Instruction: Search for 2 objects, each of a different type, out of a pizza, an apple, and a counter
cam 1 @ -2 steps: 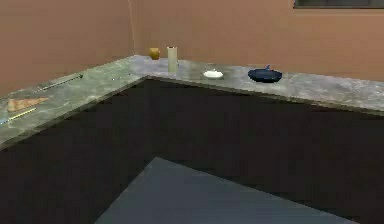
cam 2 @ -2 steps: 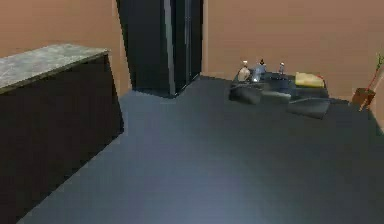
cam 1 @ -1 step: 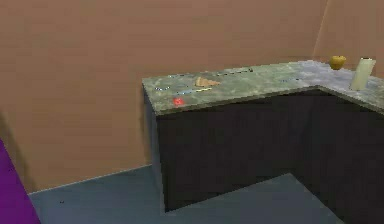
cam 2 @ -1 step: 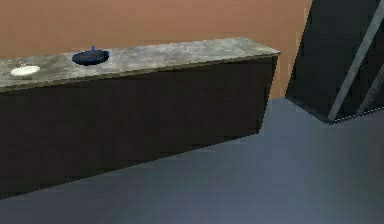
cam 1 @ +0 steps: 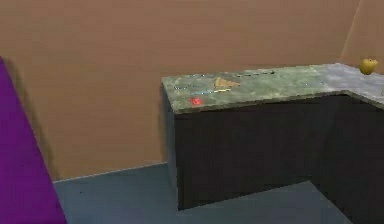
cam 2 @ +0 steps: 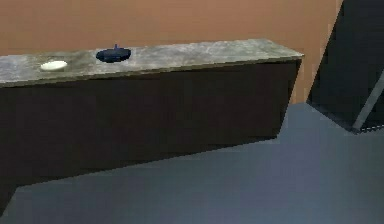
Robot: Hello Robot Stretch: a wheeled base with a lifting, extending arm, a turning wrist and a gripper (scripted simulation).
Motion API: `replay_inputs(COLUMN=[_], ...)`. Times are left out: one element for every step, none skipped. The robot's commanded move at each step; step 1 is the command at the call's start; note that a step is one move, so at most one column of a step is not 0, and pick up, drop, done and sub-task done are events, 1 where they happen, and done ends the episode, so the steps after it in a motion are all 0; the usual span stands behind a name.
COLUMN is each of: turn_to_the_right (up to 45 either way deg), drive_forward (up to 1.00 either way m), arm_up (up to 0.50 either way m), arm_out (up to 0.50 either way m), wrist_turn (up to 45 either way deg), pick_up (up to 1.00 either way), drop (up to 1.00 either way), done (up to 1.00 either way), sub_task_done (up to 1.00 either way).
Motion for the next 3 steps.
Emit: replay_inputs(turn_to_the_right=[-3.0, 0.0, 18.0], drive_forward=[0.0, 0.5, 0.0], arm_up=[0.0, 0.0, 0.0], arm_out=[0.0, 0.0, 0.0], wrist_turn=[0.0, 0.0, 0.0], pick_up=[0.0, 0.0, 0.0], drop=[0.0, 0.0, 0.0], done=[0.0, 0.0, 0.0], sub_task_done=[0.0, 0.0, 0.0])
